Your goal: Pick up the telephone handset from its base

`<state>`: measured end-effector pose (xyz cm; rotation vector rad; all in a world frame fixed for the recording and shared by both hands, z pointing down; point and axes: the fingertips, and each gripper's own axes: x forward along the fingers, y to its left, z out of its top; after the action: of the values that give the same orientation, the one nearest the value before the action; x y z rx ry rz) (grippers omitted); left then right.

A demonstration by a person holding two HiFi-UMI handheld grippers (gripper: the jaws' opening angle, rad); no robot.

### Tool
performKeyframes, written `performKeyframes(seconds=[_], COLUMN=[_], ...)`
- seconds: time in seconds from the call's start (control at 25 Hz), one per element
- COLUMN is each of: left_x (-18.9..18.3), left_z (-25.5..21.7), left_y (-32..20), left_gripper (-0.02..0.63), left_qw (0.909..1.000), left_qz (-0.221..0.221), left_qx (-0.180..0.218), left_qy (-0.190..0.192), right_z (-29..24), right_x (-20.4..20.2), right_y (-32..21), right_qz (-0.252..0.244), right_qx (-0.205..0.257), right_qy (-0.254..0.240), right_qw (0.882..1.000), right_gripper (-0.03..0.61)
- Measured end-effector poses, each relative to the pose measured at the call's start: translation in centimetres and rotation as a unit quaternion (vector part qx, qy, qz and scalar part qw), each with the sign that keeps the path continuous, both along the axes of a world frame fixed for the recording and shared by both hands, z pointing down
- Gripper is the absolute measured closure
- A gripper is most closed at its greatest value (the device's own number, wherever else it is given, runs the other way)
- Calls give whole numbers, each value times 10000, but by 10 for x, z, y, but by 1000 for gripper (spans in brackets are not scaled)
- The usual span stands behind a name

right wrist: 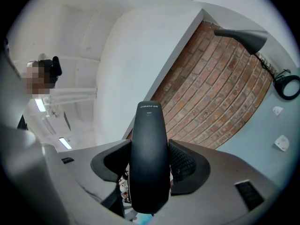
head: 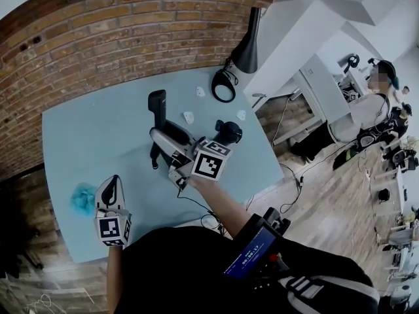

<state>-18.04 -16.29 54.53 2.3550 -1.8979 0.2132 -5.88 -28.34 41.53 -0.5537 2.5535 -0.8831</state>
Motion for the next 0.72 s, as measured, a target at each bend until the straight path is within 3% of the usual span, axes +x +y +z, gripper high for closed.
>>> performKeyframes(seconds=[0.2,0.72], left_x=[0,8], left_z=[3,9], left_y=[1,-1], left_gripper=[594,594], left_qw=[10000,9998], left_qz=[24,166], left_qx=[-39,-120], left_qy=[34,21], right_z=[34,88], right_x=[-5,-1], right_y=[13,37], right_qz=[-84,-5], right_qx=[-193,-509], right_qy=[347,662], right_qw=[9992,9965], right_gripper=[331,330])
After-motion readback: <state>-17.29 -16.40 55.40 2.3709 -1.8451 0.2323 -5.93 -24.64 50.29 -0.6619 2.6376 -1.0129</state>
